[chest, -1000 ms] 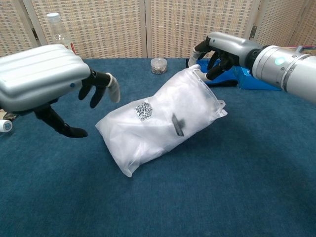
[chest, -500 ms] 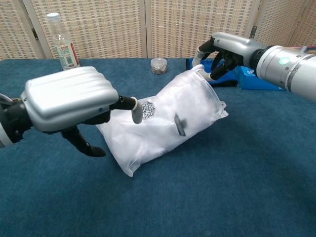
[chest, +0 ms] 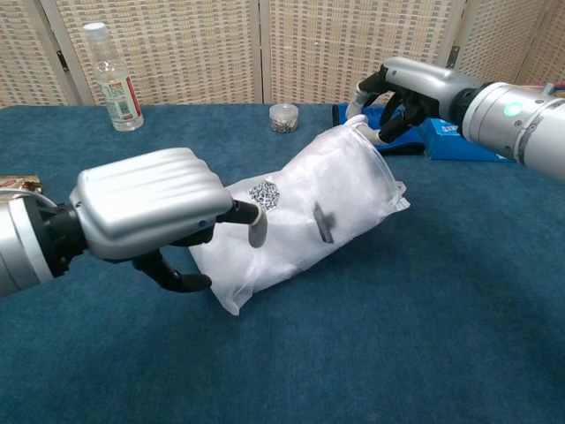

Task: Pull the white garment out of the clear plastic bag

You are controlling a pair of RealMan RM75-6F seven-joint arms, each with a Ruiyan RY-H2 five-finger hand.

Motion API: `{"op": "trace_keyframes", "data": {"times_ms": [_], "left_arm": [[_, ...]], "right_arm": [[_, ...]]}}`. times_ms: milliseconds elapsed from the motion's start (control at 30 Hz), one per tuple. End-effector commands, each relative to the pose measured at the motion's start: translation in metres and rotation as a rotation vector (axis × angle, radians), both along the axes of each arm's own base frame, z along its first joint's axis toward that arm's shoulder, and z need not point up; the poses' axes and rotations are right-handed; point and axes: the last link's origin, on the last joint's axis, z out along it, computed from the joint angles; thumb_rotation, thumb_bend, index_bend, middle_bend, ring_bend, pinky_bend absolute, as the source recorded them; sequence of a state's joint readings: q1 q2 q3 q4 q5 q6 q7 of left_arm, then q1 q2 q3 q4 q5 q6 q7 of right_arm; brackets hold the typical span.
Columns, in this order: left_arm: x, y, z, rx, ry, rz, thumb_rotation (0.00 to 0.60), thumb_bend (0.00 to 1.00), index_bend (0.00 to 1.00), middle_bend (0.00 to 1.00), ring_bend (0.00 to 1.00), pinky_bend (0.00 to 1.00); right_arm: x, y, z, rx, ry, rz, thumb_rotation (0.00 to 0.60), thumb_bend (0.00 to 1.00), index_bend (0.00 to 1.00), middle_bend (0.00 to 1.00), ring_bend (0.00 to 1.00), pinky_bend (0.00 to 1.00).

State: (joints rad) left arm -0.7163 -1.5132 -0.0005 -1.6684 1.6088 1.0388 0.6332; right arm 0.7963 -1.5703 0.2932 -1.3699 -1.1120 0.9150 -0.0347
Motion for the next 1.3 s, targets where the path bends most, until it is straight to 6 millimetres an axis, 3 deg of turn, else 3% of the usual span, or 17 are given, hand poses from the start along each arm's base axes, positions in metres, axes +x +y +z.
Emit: {"op": "trace_keyframes", "data": {"times_ms": [33,933,1300], "left_arm": [[-0.001,-0.001,-0.004,-0.009,0.013,0.006,0.600,0.31,0.37,1.00,1.00,1.00],[-0.013,-0.002,-0.023,-0.025,0.062,0.039,0.600,0.32,0.36,1.00,1.00,1.00],[-0.013,-0.001,-0.025,-0.019,0.055,0.027,0.600,0.27,0.37,1.00,1.00,1.00]], "right_arm": [[0.000,0.000,0.000,0.000,-0.001,0.001,0.600,0.62,0.87,0.30,0.18,0.34],[0.000,0.002,-0.001,0.006,-0.008,-0.003,0.600,0.62,0.87,0.30,0.18,0.34],[0.000,0.003,-0.002,0.009,-0.007,-0.005,0.600,0.62,0.87,0.30,0.18,0.34]]}}
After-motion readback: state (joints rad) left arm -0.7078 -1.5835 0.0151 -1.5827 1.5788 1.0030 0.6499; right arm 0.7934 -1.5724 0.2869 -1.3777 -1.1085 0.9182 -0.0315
